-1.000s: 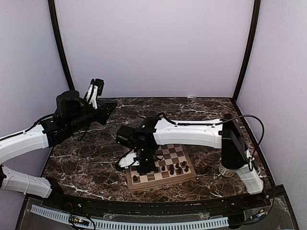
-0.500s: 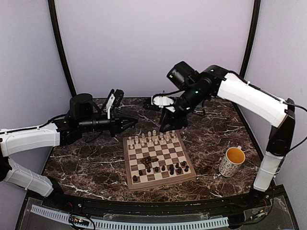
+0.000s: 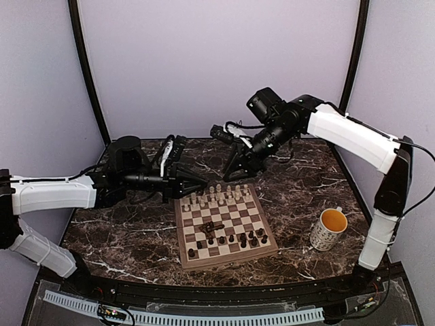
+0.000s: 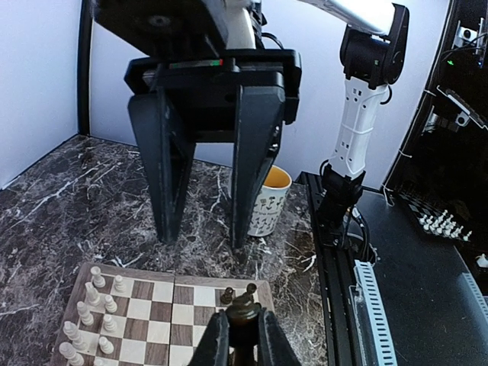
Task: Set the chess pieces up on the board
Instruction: Pass from the left arm to the right
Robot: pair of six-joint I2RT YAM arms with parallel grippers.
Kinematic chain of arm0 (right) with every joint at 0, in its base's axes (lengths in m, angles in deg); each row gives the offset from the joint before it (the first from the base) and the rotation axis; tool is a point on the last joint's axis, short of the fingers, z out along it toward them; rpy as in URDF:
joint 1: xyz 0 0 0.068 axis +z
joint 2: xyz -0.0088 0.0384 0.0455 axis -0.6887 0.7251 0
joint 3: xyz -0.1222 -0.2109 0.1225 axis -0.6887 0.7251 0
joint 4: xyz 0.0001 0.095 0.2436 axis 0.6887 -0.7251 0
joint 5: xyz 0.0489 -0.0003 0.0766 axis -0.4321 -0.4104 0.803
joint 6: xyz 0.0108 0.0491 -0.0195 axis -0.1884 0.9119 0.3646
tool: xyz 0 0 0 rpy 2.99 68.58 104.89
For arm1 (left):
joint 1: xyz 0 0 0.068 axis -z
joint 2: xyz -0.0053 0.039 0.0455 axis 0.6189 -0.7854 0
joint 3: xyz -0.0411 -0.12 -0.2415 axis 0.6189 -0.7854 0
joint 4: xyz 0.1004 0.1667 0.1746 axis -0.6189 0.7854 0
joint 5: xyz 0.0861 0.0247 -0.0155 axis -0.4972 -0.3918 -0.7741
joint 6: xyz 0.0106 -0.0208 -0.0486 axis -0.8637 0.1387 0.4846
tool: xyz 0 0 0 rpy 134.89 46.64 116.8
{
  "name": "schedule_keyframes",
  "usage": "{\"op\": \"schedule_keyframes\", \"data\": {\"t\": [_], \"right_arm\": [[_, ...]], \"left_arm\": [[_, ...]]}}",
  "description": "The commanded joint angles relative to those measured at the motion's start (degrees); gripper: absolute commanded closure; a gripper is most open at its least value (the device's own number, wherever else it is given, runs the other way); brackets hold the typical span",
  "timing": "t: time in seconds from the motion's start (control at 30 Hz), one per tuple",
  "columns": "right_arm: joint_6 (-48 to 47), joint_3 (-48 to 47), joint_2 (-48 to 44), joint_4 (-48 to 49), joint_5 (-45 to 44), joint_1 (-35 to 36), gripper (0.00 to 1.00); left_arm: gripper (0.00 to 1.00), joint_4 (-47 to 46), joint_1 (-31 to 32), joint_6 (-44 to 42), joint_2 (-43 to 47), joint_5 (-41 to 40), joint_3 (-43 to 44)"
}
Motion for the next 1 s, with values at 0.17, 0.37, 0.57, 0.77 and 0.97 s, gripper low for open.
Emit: {"op": "schedule_keyframes", "data": {"t": [0.17,0.37,0.57,0.77,0.97], "right_arm": [[-12.73,-3.87,-1.85,-2.35,-0.56,2.62,0.61],[-19.96,-0.93,-4.43,-3.23,-11.45,8.73,0.57],[-20.76,0.96,-3.71,-2.84,-16.27,11.70,0.57],[-20.60,1.36,-4.00,-2.54,-18.02,12.59,0.58],[-19.34,2.09,-4.62,-1.06,-18.08,13.50,0.59]], "left_arm": [[0.94,1.82,0.32,3.90,-7.00,13.49,6.22],[0.94,1.40,0.35,8.01,-12.45,21.57,8.84],[0.94,-0.47,0.26,11.14,-14.12,25.63,9.61],[0.94,-1.56,0.26,12.16,-14.15,27.34,9.38],[0.95,-11.85,-0.42,20.27,-14.66,28.96,7.52]]}}
